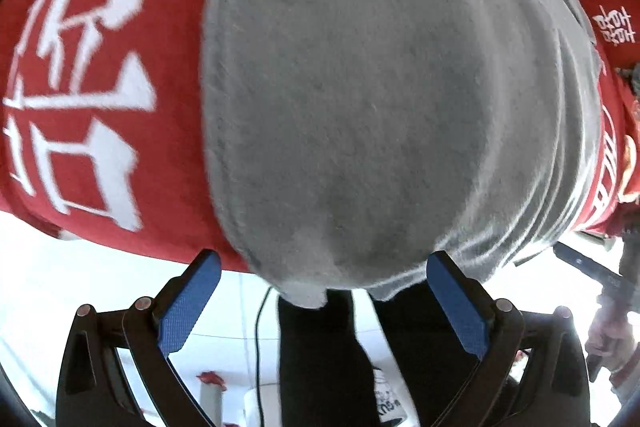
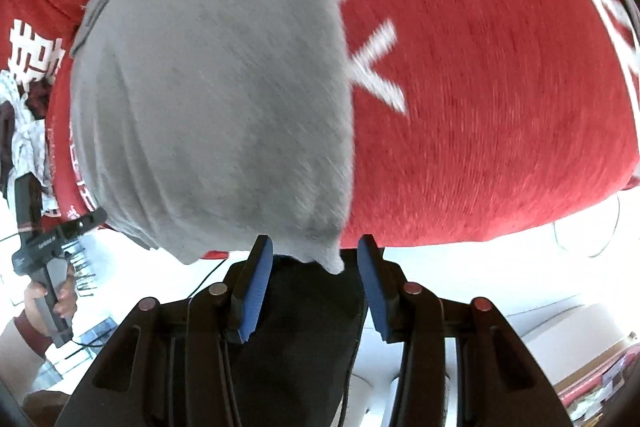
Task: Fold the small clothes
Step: 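Grasp the sweatshirt hem with both tools, then fold the held hem up over the body toward the collar and release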
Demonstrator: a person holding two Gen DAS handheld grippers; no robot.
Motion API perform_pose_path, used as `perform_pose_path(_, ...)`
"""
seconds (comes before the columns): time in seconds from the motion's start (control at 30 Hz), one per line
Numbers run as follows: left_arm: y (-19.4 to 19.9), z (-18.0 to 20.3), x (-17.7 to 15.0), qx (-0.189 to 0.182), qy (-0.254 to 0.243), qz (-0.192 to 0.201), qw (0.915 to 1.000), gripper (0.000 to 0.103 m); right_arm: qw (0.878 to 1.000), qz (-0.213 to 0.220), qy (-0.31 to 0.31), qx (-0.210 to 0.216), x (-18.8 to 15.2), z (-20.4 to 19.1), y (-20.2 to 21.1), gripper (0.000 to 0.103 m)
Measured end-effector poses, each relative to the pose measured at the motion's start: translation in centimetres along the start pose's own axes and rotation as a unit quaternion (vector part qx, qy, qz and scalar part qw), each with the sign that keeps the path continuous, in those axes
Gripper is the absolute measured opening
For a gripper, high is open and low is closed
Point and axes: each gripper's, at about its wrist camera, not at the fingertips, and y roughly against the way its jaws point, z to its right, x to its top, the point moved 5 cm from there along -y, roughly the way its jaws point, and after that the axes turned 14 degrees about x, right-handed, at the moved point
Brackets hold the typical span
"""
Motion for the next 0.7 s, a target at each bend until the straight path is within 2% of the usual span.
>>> perform_pose_path(0.17,0.0,0.1,-0.3,-0.015,0.011,0.017,0.9997,0.103,1.000,-0.006,0.014,0.012,0.0,0.5,-2.1,0.049)
perform_pose_path(0.27,-0.5,0.5,-1.7,-0.023,0.023,0.028,0.9991,0.099,0.999,-0.012,0.028,0.018,-0.5,0.4,-2.8,0.050)
perform_pose_path(0.37,-0.5,0.4,-2.6,-0.020,0.030,0.027,0.9990,0.082,0.999,-0.005,0.014,0.050,-0.5,0.2,-3.2,0.050)
perform_pose_path(0.4,-0.2,0.7,-3.3,-0.021,0.031,0.025,0.9990,0.071,0.998,-0.003,0.005,0.060,-1.0,0.4,-3.2,0.048)
perform_pose_path(0.43,-0.3,0.9,-3.5,-0.024,0.029,0.022,0.9991,0.056,0.998,-0.002,-0.004,0.065,-0.9,0.3,-3.2,0.043)
perform_pose_path(0.47,-0.2,1.0,-3.7,-0.030,0.023,0.020,0.9991,0.047,0.998,-0.004,-0.011,0.067,-0.8,0.3,-3.2,0.035)
perform_pose_path(0.5,0.0,1.2,-4.4,-0.048,0.017,0.017,0.9986,0.021,0.997,-0.003,-0.015,0.074,-1.4,0.6,-3.2,0.011)
perform_pose_path(0.53,0.4,1.5,-4.6,-0.078,0.013,0.012,0.9968,0.010,0.996,-0.001,-0.021,0.084,-1.2,0.3,-2.9,0.011)
perform_pose_path(0.7,3.7,1.8,-4.3,-0.122,0.008,0.030,0.9921,0.010,0.982,0.014,-0.037,0.184,-0.5,-1.9,0.0,0.010)
